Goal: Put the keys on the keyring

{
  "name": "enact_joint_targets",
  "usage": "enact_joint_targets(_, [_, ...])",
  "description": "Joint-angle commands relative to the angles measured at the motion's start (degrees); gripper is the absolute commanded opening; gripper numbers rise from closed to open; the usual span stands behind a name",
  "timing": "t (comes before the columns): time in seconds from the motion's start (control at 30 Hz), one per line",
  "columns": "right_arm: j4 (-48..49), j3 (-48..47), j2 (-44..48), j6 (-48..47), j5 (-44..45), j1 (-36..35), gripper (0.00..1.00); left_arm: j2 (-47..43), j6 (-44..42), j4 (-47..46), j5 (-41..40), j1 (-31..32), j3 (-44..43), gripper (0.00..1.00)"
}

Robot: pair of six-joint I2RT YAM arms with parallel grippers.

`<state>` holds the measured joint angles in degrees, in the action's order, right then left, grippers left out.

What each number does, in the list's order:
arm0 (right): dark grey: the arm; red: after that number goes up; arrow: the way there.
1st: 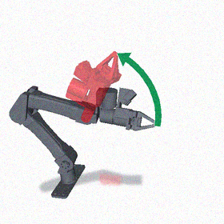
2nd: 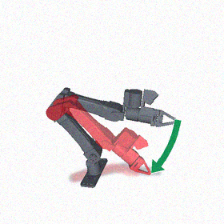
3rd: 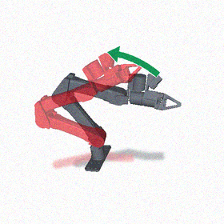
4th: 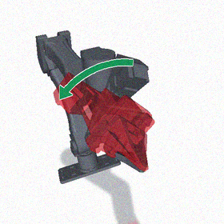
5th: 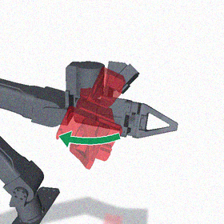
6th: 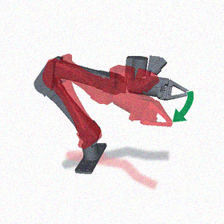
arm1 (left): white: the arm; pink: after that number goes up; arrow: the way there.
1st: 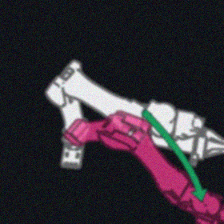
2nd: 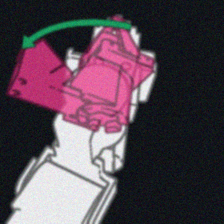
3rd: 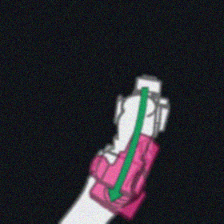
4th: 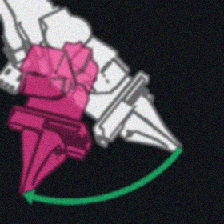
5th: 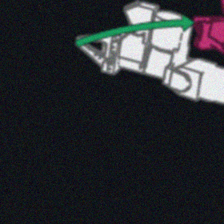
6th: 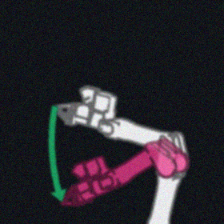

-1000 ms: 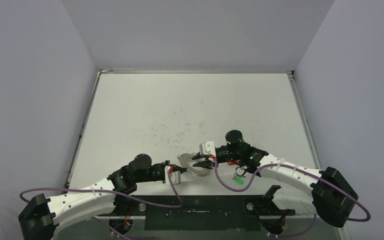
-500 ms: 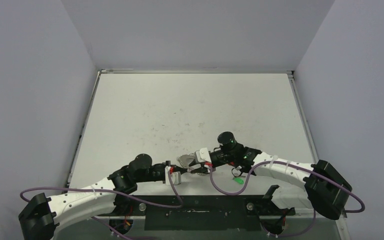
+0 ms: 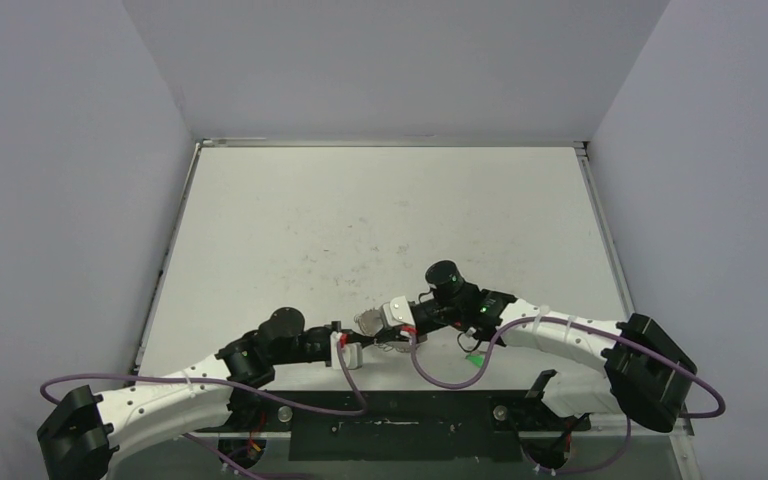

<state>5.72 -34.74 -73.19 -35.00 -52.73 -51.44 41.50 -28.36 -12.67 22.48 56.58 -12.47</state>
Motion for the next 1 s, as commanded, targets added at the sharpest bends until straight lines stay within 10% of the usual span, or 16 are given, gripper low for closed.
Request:
enact_joint_targets(0.0, [-3.61,-4.11,0.35,-3.09,0.52,-0.37,0.00,-1.07,-0.31,-4.08,0.91,0.29,-1.73,0.00])
enact_joint_targets(0.1, [-5.53,-5.99,2.05,-0.62,2.60,-0.42,0.00,-2.24,-0.21,-3.46,-0.95,0.33,-1.68,0.00])
enact_joint_targets(0.3, [-12.84,-11.20,5.83,9.75,11.59,-0.73,0.00,-5.52,-0.34,-0.89,-4.45,0.30,-2.65,0.38])
enact_joint_targets(0.6, [-30.29,-25.67,-0.53,25.18,25.94,-1.08,0.00,-8.16,-0.32,1.28,-8.90,0.29,-4.68,0.44])
enact_joint_targets(0.97, [-43.47,-34.11,-6.11,20.78,25.41,-2.18,0.00,-11.03,-1.89,9.30,-12.32,0.20,-7.60,0.44])
